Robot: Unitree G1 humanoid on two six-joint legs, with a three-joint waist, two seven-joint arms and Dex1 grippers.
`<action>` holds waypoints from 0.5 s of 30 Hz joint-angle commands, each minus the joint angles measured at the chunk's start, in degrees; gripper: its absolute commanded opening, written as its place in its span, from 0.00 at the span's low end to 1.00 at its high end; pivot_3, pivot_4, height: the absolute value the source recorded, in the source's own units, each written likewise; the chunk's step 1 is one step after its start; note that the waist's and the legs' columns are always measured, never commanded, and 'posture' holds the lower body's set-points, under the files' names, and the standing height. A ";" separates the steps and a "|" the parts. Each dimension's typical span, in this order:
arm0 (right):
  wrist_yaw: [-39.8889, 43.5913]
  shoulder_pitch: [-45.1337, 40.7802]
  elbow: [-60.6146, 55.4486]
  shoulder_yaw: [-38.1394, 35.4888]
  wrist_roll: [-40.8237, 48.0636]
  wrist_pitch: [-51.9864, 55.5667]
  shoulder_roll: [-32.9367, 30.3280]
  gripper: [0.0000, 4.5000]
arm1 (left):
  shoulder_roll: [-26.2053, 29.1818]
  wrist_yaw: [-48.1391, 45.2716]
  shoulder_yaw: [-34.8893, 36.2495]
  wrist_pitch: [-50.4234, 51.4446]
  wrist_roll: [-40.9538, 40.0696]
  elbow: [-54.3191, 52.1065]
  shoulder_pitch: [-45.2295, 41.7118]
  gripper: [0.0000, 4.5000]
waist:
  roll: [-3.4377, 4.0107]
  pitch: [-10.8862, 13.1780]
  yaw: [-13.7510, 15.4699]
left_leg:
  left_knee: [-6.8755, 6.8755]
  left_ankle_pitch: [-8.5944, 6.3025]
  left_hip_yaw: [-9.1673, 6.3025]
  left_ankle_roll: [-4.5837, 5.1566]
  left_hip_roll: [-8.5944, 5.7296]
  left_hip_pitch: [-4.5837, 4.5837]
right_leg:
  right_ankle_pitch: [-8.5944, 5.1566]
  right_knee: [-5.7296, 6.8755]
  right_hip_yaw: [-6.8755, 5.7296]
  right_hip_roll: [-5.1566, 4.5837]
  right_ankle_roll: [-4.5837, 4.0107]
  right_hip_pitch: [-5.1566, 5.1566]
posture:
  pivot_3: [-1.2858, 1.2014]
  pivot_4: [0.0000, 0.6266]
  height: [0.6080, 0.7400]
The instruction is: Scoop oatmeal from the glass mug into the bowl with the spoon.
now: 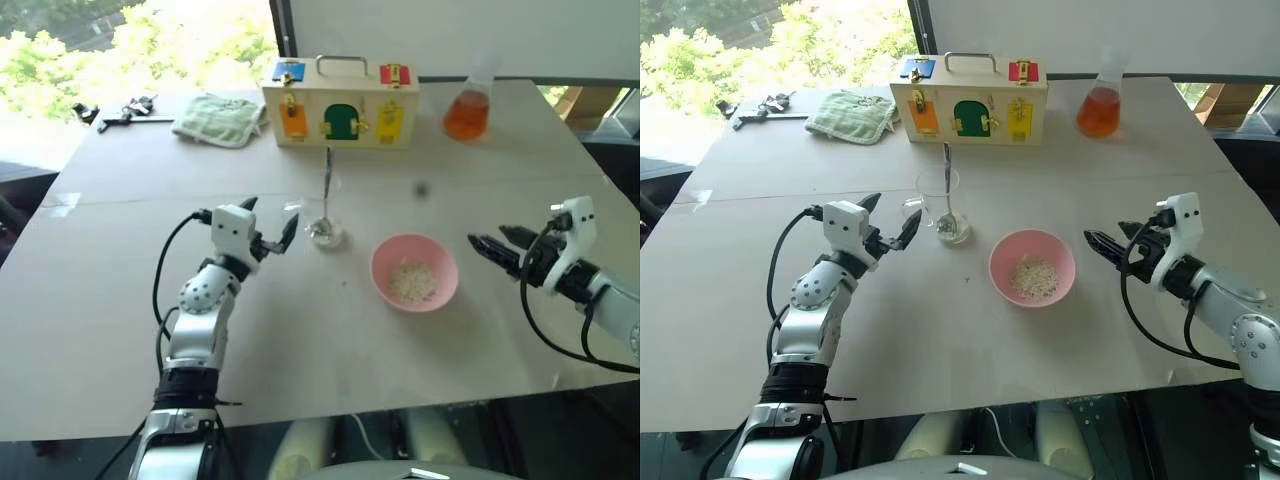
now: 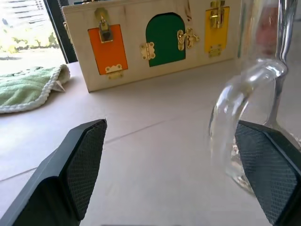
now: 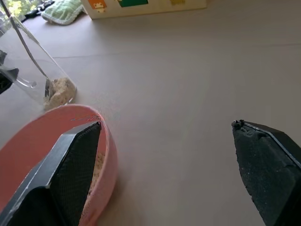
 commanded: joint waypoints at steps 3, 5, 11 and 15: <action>9.37 5.76 1.94 -3.11 -6.96 -9.87 1.43 1.00 | 3.05 -0.40 3.71 9.63 -5.07 -19.89 12.03 0.99 | 0.02 -0.01 -0.05 | 0.00 -0.01 0.01 0.00 0.00 0.08 | 0.00 0.00 0.02 0.00 0.00 0.07 | 0.52 0.24 1.00; 11.62 7.05 3.80 -4.64 -7.85 -11.84 1.84 1.00 | 3.42 -1.01 3.91 12.74 -7.20 -25.73 16.45 0.99 | 0.06 0.00 -0.11 | -0.03 -0.01 0.01 0.00 0.03 0.09 | 0.00 -0.03 0.03 0.01 0.00 0.07 | 0.52 0.24 1.00; 22.62 13.38 7.44 -4.42 -15.60 -21.68 0.05 1.00 | 3.76 -2.26 1.35 14.67 -7.07 -35.73 30.78 0.99 | 0.16 -0.04 0.68 | -0.07 -0.04 0.00 0.02 0.03 0.24 | 0.00 -0.06 -0.01 -0.01 -0.01 0.25 | 0.52 0.24 1.00; 30.14 15.86 9.62 -2.28 -21.55 -30.80 -0.72 1.00 | 3.10 -2.86 0.68 12.96 -7.07 -36.39 35.88 0.99 | 0.26 -0.09 1.14 | -0.09 -0.11 0.05 0.13 0.03 0.29 | 0.00 -0.10 0.02 -0.02 -0.01 0.29 | 0.52 0.24 1.00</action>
